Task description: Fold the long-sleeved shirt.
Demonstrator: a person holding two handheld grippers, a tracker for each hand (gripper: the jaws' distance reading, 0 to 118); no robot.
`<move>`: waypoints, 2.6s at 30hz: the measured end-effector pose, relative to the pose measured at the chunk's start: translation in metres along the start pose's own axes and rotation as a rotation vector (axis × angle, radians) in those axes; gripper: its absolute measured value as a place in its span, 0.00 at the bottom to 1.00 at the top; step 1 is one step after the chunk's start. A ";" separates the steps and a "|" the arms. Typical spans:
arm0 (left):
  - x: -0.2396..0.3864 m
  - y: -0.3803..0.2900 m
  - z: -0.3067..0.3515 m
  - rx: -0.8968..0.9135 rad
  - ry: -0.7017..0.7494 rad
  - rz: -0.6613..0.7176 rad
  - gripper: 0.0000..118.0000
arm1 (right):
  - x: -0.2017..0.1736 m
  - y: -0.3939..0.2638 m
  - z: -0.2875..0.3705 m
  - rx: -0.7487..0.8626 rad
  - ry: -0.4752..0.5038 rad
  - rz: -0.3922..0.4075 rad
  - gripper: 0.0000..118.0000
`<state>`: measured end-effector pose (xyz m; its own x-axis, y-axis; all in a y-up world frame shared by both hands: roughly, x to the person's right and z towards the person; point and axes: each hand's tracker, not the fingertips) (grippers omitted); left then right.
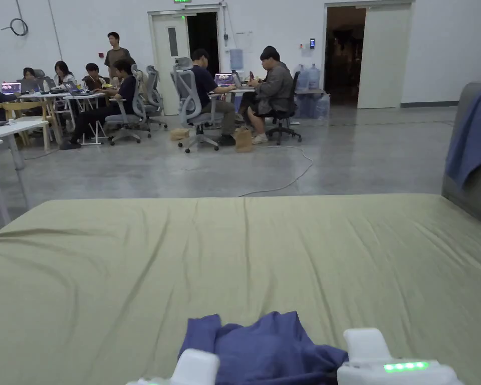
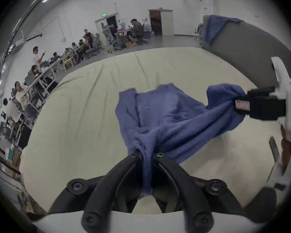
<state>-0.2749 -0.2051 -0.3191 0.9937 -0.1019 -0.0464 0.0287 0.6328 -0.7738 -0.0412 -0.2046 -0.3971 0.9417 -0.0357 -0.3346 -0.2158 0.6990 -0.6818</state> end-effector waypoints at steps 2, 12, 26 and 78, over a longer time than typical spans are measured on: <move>0.007 -0.036 0.033 -0.015 -0.022 0.045 0.06 | 0.003 -0.032 0.030 0.001 0.021 -0.013 0.09; 0.029 -0.137 0.041 -0.272 -0.114 0.057 0.06 | -0.013 -0.167 0.037 -0.290 -0.013 -0.028 0.10; -0.004 -0.143 0.094 -0.008 -0.057 0.191 1.00 | 0.012 -0.128 0.119 -0.126 -0.046 -0.044 0.73; -0.009 0.090 -0.058 0.015 -0.180 0.045 0.00 | 0.076 -0.097 0.054 -0.196 -0.017 -0.382 0.03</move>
<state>-0.2880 -0.1920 -0.4250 0.9973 0.0651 0.0335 -0.0164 0.6448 -0.7642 0.0655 -0.2365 -0.3212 0.9672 -0.2528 -0.0240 0.1062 0.4886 -0.8660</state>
